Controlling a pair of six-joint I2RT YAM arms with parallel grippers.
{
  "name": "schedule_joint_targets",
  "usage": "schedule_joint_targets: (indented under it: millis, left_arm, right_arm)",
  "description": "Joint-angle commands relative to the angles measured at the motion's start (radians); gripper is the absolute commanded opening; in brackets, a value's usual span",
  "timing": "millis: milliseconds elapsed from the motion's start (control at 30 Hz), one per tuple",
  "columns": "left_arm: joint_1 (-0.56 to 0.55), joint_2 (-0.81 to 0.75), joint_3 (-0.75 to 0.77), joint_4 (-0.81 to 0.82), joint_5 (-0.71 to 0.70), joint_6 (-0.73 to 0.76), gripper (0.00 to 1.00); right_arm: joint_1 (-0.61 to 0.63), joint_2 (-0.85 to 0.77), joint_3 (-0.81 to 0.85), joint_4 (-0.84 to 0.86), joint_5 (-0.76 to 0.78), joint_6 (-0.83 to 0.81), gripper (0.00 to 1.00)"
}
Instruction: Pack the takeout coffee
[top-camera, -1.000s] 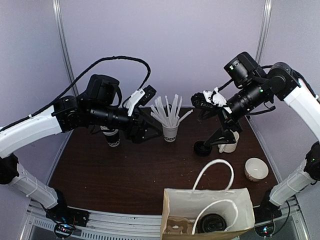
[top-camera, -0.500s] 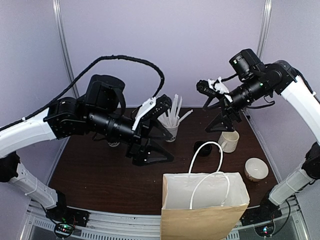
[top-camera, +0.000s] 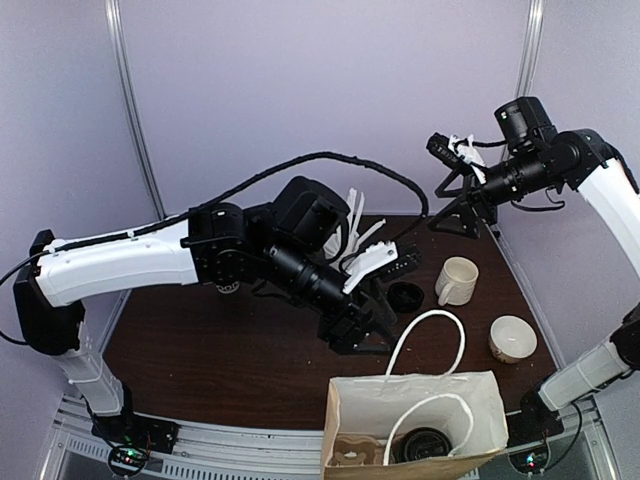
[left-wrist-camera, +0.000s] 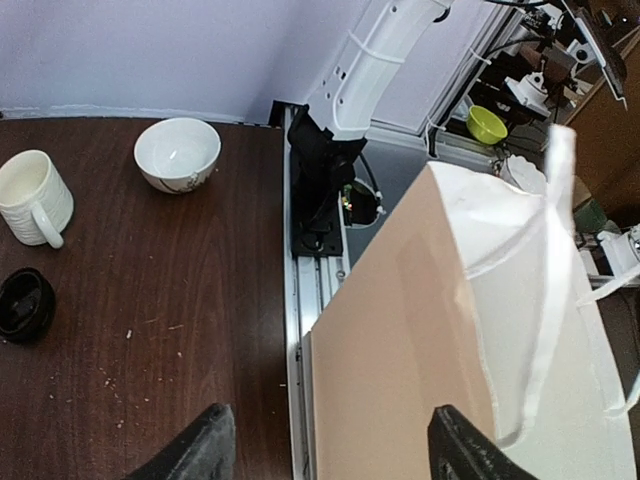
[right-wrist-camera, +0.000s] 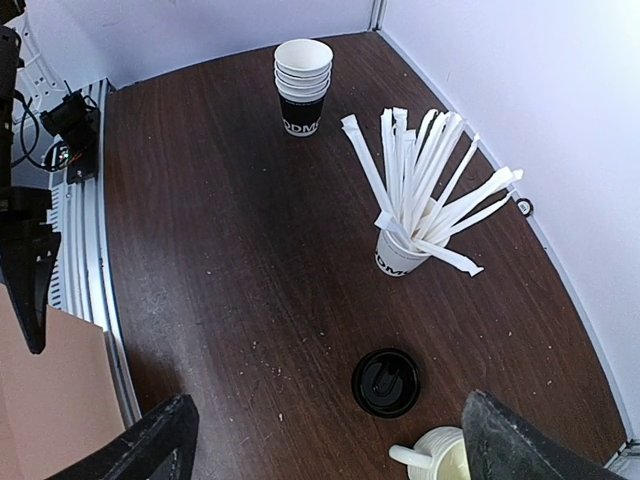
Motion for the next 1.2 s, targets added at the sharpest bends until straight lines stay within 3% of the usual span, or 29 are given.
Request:
schedule_joint_targets:
  millis: [0, 100, 300, 367, 533, 767, 933, 1000, 1067, 1100, 1167]
  left_arm:
    - [-0.003, -0.015, 0.043, 0.043, 0.081, -0.005, 0.63]
    - [-0.002, -0.019, 0.04, 0.051, 0.073, -0.013, 0.63]
    - [0.009, -0.131, -0.01, 0.012, -0.231, 0.004, 0.72]
    - [0.014, -0.172, -0.044, 0.027, -0.212, 0.015, 0.76]
    - [-0.004, -0.17, -0.086, 0.075, 0.019, 0.021, 0.8]
    - [-0.035, -0.051, 0.004, 0.052, 0.057, -0.001, 0.79]
    - [-0.037, 0.002, 0.052, 0.041, 0.111, -0.013, 0.6]
    - [-0.037, 0.012, 0.065, 0.037, 0.122, -0.014, 0.41]
    - [-0.037, 0.013, 0.081, 0.022, 0.111, -0.007, 0.08]
    - [-0.037, 0.008, 0.085, 0.018, 0.096, -0.003, 0.0]
    - [-0.034, -0.009, 0.086, 0.002, 0.063, 0.018, 0.0]
  right_arm:
    - [-0.012, -0.026, -0.037, 0.046, -0.012, 0.023, 0.96]
    - [-0.015, -0.022, -0.049, 0.057, -0.014, 0.026, 0.96]
    - [-0.021, -0.014, -0.054, 0.064, -0.016, 0.028, 0.96]
    - [-0.022, -0.011, -0.054, 0.063, -0.018, 0.028, 0.96]
    - [-0.023, -0.007, -0.06, 0.067, -0.018, 0.029, 0.95]
    - [-0.023, 0.0, -0.062, 0.068, -0.018, 0.032, 0.95]
    - [-0.023, -0.002, -0.07, 0.069, -0.005, 0.031, 0.94]
    - [-0.024, -0.004, -0.076, 0.074, -0.002, 0.031, 0.94]
    - [-0.025, -0.005, -0.08, 0.078, -0.001, 0.032, 0.94]
    - [-0.025, -0.005, -0.082, 0.079, -0.003, 0.032, 0.94]
    - [-0.025, -0.003, -0.083, 0.081, -0.004, 0.032, 0.94]
